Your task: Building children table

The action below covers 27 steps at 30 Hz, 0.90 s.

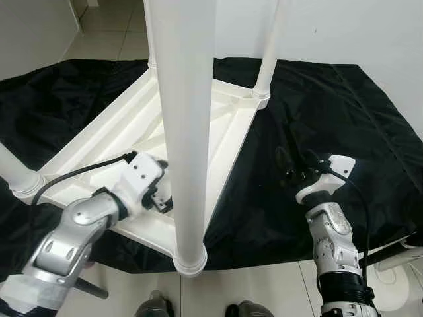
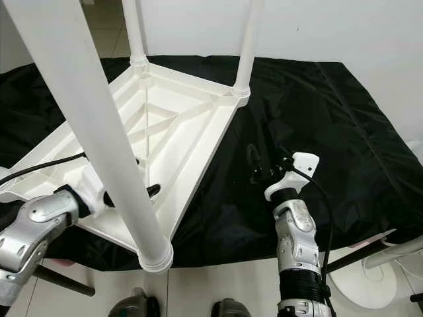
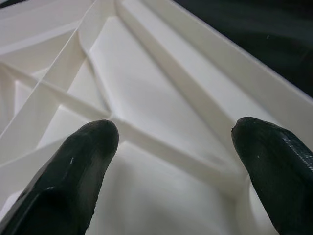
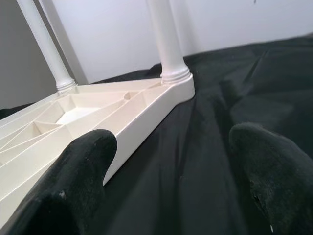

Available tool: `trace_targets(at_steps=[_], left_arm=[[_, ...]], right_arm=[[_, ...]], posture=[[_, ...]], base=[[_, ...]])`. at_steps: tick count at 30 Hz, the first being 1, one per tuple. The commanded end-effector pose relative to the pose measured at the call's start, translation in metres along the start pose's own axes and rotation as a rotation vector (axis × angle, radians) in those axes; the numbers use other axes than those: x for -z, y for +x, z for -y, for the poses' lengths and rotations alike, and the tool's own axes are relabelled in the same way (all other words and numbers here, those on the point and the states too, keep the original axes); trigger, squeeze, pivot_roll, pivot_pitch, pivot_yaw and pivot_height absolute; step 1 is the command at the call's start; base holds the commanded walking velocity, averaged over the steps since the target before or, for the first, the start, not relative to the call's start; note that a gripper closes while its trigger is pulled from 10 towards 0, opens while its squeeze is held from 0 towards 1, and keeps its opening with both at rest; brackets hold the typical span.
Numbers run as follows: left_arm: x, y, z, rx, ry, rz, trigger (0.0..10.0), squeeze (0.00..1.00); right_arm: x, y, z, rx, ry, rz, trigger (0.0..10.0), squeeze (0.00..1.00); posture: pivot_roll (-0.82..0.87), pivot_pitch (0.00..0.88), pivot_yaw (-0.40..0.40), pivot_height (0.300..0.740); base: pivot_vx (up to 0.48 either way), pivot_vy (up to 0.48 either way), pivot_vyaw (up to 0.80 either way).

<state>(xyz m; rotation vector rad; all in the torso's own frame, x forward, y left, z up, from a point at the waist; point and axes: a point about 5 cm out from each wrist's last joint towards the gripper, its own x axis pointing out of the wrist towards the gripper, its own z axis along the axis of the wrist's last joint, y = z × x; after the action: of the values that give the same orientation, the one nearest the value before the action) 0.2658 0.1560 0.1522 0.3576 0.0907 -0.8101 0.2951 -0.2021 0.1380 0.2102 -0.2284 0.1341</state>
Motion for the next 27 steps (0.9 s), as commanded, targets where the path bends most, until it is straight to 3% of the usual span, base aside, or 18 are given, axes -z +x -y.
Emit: trace_targets(at_steps=[1, 6, 11, 15, 17, 27], left_arm=[[0.004, -0.007, 0.003, 0.133, -0.001, -0.006, 10.0, 0.0], [0.002, -0.018, 0.002, 0.216, -0.016, 0.013, 10.0, 0.0], [0.003, -0.036, 0.008, 0.379, 0.022, 0.032, 10.0, 0.0], [0.004, -0.037, 0.009, 0.392, 0.037, 0.03, 10.0, 0.0], [0.013, -0.042, 0.013, 0.458, 0.085, -0.039, 10.0, 0.0], [0.032, -0.041, 0.017, 0.492, 0.157, -0.161, 10.0, 0.0]], right_arm=[[-0.002, -0.005, 0.008, 0.023, -0.019, -0.007, 10.0, 0.0], [-0.005, -0.009, 0.016, 0.043, -0.036, -0.011, 10.0, 0.0], [-0.008, -0.013, 0.023, 0.067, -0.064, -0.012, 10.0, 0.0], [-0.008, -0.014, 0.024, 0.073, -0.066, -0.01, 10.0, 0.0], [-0.009, -0.015, 0.026, 0.084, -0.079, -0.015, 10.0, 0.0], [-0.007, -0.019, 0.027, 0.088, -0.101, -0.031, 10.0, 0.0]], posture=[[-0.04, 0.014, 0.027, 0.74], [-0.04, 0.017, 0.033, 0.74], [-0.04, 0.012, 0.056, 0.74], [-0.04, 0.012, 0.056, 0.74], [-0.04, 0.024, 0.066, 0.74], [-0.04, 0.033, 0.061, 0.74]], base=[[0.0, 0.0, 0.0], [0.0, 0.0, 0.0], [0.0, 0.0, 0.0], [0.0, 0.0, 0.0], [0.0, 0.0, 0.0], [0.0, 0.0, 0.0]])
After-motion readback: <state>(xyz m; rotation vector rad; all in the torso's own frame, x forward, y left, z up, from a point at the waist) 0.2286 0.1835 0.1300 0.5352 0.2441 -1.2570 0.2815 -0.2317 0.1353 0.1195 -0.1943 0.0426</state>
